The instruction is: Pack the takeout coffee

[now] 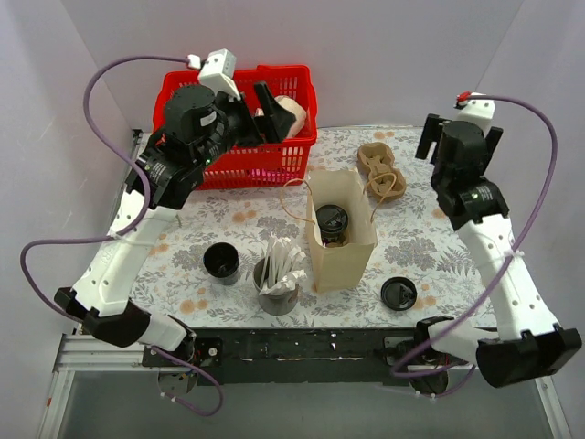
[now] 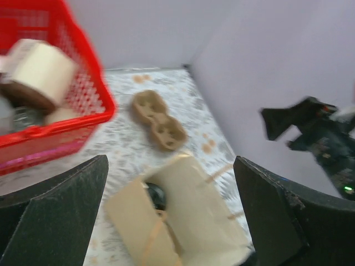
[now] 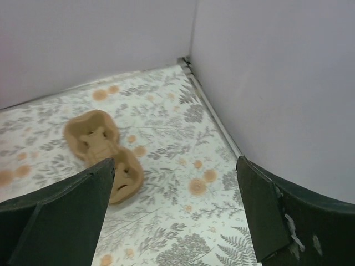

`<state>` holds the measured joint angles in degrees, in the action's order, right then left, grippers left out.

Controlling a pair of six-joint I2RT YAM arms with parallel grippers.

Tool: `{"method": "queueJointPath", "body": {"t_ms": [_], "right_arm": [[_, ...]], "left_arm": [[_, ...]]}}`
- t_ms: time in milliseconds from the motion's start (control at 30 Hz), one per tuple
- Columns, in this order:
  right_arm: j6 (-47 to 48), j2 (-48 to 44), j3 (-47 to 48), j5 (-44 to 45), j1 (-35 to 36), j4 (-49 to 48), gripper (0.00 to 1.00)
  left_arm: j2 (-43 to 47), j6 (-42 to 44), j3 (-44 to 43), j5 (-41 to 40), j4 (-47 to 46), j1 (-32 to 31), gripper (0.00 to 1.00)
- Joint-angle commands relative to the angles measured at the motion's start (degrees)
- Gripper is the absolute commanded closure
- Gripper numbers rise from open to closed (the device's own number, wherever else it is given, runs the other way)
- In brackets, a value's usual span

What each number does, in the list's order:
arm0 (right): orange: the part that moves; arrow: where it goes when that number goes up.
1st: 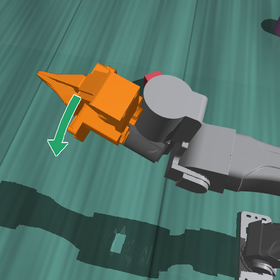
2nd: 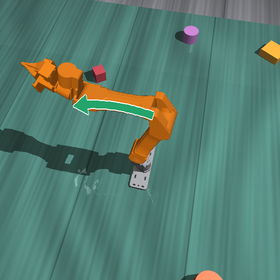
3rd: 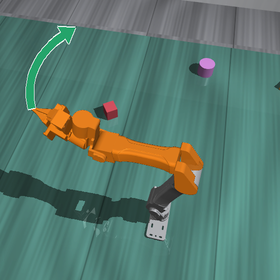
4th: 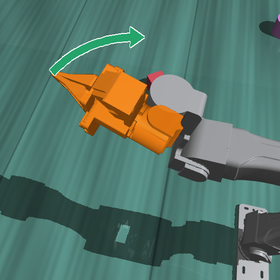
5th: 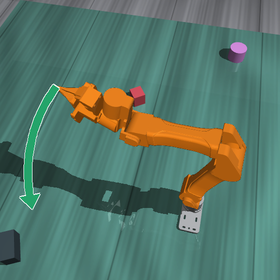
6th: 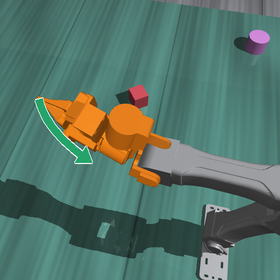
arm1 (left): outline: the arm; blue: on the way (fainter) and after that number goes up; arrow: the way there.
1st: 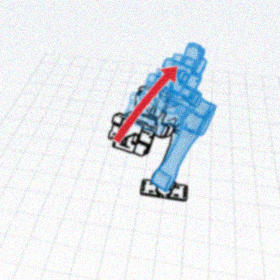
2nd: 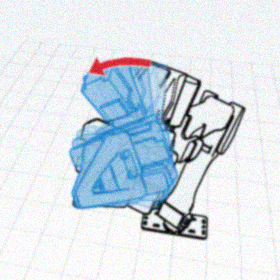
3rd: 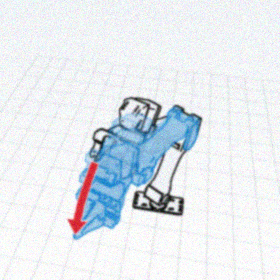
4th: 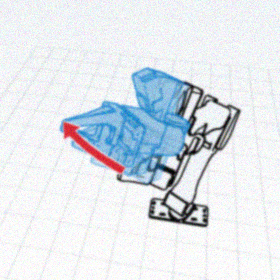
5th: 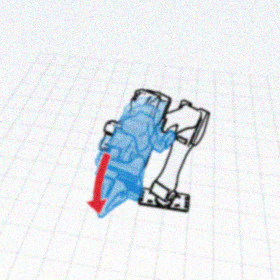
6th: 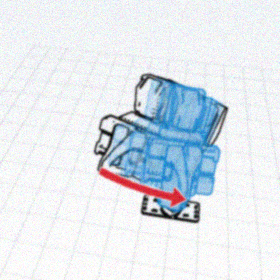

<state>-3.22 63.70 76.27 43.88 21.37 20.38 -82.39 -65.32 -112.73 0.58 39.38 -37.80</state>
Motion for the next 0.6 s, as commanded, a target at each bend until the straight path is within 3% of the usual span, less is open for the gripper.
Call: {"method": "queueJointPath", "body": {"t_ms": [0,100,233,367,567], "right_arm": [[-9.24,3.53,2.39,-19.32,-17.27,1.78,0.02],[-12.07,4.06,-0.94,-25.15,-23.01,-0.86,0.02],[-11.02,2.31,-6.39,-24.02,-23.74,-0.96,0.02],[-11.01,-1.03,-12.54,-16.56,-23.83,-1.48,0.02],[-9.26,-7.8,-20.37,-21.37,-23.83,-8.25,0.02]], "left_arm": [[2.4,0.64,4.96,-13.42,2.99,7.9,0.02],[3.99,-1.9,10.48,-10.95,3.34,15.9,0.02],[9.24,-5.08,21.12,-10.33,2.9,25.21,0.02],[14.52,-6.92,29.04,-12.61,2.37,27.52,0.02],[18.84,-8.24,33.45,-12.8,2.19,27.61,0.02]]}}
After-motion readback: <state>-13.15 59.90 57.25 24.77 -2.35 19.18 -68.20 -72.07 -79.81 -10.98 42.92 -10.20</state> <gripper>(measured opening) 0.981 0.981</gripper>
